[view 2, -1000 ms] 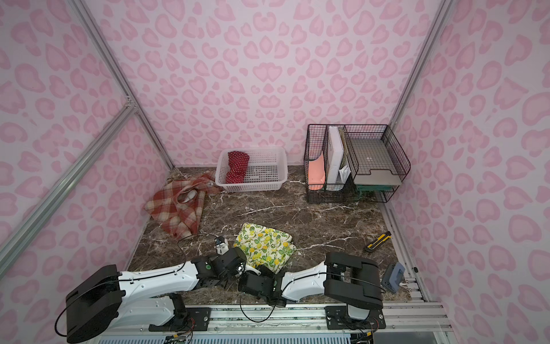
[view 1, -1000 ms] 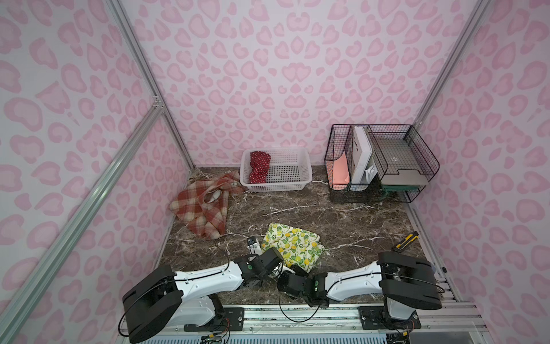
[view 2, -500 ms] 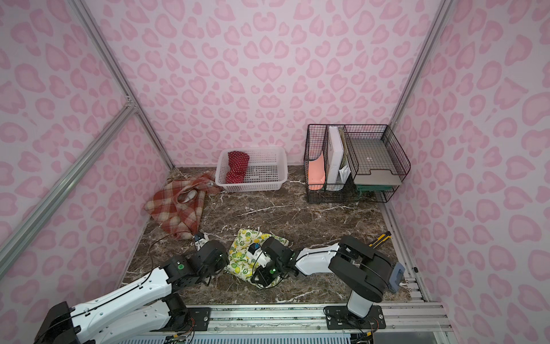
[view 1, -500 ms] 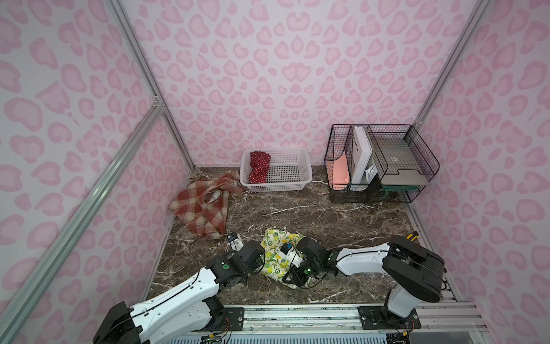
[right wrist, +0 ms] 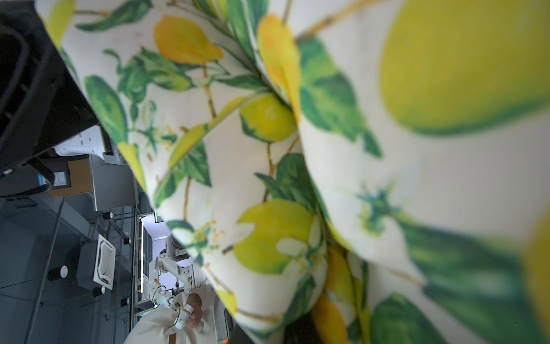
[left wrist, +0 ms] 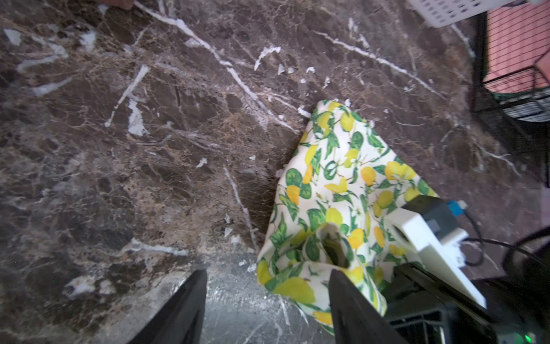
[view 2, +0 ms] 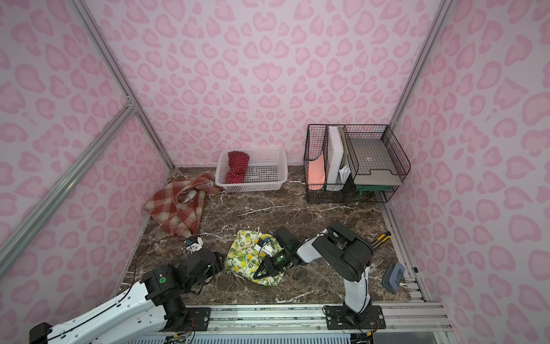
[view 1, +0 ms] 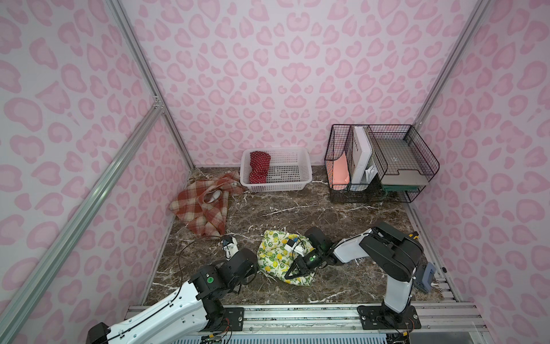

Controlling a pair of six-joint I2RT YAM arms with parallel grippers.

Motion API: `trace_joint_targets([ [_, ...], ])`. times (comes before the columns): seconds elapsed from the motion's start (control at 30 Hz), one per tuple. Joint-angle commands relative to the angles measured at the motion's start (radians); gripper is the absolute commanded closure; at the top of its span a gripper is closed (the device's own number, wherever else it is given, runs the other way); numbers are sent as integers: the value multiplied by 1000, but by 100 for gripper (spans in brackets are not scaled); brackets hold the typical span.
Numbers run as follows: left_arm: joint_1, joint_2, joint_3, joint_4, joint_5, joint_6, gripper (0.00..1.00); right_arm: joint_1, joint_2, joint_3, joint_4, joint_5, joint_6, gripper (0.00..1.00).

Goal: Roll up the skirts
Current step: Roll the skirt at the center of the board.

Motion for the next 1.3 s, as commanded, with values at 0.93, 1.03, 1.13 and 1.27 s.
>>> trace_joint_targets([
  [0.93,-105,521,-143,597,17,-103,30,-21,33,8,-73,43,-54,100],
  [1.03,-93,616,-131,589,19,-123,32,-24,23,-1,-73,38,-55,100],
  [1.13,-82,681,-113,575,27,-144,45,-23,10,-11,-76,35,-55,100],
  [1.27,-70,694,-80,499,17,-142,88,-28,-31,-33,-121,44,-81,89],
])
